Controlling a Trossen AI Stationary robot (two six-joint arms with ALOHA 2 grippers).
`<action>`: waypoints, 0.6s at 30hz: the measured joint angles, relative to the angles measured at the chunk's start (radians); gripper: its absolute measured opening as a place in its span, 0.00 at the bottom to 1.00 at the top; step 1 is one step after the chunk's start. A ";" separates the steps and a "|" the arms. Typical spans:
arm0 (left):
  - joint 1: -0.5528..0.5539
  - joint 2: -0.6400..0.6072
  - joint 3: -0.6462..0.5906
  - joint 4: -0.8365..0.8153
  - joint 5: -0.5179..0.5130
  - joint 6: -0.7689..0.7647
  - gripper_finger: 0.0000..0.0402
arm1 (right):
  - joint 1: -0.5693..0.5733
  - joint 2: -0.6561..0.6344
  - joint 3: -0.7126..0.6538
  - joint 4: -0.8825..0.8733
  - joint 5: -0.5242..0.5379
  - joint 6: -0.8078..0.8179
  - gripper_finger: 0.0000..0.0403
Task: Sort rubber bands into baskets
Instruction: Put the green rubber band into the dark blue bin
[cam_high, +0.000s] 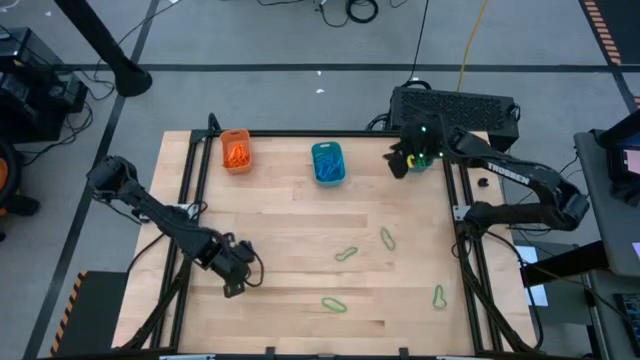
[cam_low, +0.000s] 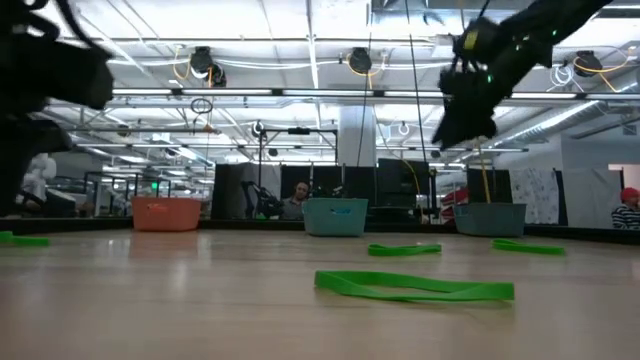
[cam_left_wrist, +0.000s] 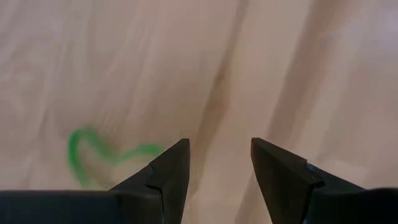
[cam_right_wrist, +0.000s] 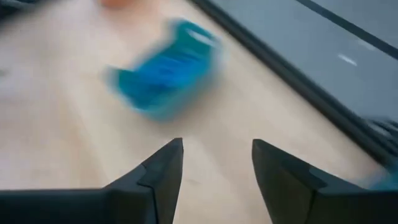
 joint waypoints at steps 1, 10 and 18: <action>-0.012 0.000 0.000 -0.026 -0.003 -0.022 0.44 | 0.027 -0.014 0.005 0.009 -0.040 0.005 0.46; -0.063 0.000 -0.004 -0.132 -0.088 -0.148 0.44 | 0.307 -0.061 0.016 0.065 -0.111 0.086 0.43; -0.062 0.000 -0.056 -0.116 -0.129 -0.150 0.44 | 0.478 -0.060 0.016 0.066 -0.002 0.089 0.42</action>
